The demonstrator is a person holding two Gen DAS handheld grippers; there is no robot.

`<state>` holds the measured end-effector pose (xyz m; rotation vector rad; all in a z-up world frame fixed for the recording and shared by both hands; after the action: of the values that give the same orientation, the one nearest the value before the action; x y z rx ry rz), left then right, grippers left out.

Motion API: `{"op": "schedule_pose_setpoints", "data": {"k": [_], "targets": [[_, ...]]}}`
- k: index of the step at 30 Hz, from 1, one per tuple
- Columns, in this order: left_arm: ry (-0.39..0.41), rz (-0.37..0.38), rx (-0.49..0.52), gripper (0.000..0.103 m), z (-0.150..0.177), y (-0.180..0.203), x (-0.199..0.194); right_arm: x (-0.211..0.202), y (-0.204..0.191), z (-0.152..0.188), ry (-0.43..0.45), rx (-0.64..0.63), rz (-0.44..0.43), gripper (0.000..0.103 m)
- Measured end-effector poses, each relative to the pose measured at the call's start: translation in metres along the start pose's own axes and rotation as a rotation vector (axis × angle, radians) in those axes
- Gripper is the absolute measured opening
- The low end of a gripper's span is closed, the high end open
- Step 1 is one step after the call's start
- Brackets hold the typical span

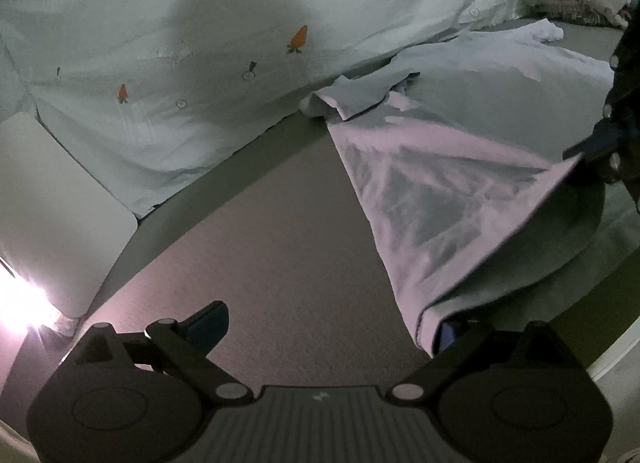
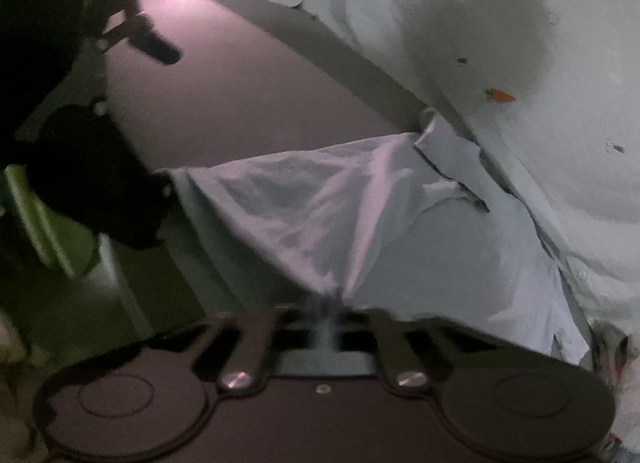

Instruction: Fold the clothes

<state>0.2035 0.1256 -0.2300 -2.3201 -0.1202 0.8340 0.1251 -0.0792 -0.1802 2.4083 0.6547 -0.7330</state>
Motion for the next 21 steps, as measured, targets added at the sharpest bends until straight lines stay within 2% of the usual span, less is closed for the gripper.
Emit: {"op": "schedule_pose_setpoints", "data": {"k": [3,6,10,12,13,14,15,18,19,20,21], "targets": [[-0.008,0.035,-0.041,0.098,0.002,-0.006,0.003,-0.013,-0.001,0.002,0.018,0.04,-0.012,0.001],[-0.03,0.068,-0.079,0.098,0.006,-0.01,0.006,-0.013,0.0,0.008,-0.042,0.149,-0.055,0.001],[-0.041,0.076,-0.05,0.098,0.005,-0.009,0.006,0.003,-0.007,0.014,-0.102,0.109,-0.059,0.004],[-0.061,0.098,-0.034,0.098,0.002,-0.011,0.007,0.001,-0.004,0.011,-0.12,0.112,-0.089,0.021],[-0.078,0.123,-0.032,0.098,0.001,-0.013,0.008,-0.003,-0.001,0.011,-0.126,0.116,-0.114,0.038],[-0.098,0.153,-0.032,0.098,0.0,-0.016,0.009,-0.006,0.002,0.011,-0.131,0.12,-0.139,0.045],[-0.116,0.185,-0.036,0.098,-0.001,-0.02,0.01,-0.01,0.006,0.011,-0.133,0.126,-0.157,0.046],[-0.196,0.319,-0.098,0.099,-0.003,-0.035,0.014,-0.017,0.034,0.006,-0.123,0.175,-0.172,0.058],[-0.244,0.404,-0.141,0.101,-0.002,-0.039,0.017,-0.018,0.045,0.004,-0.116,0.202,-0.172,0.066],[-0.306,0.525,-0.197,0.103,0.001,-0.044,0.02,-0.017,0.057,0.003,-0.105,0.231,-0.169,0.073],[-0.365,0.647,-0.251,0.103,0.004,-0.047,0.024,-0.014,0.069,0.001,-0.095,0.261,-0.164,0.075]]}}
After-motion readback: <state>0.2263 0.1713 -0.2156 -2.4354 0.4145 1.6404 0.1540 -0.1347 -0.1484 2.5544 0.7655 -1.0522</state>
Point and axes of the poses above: each gripper's, at about its wrist camera, not at the fingertips, and x roughly the way its jaws point, y to its right, z to its underside, the point moved 4 cm from there along x, roughly the way its jaws point, and after that the axes turned 10 degrees about x, right-handed, at the moved point
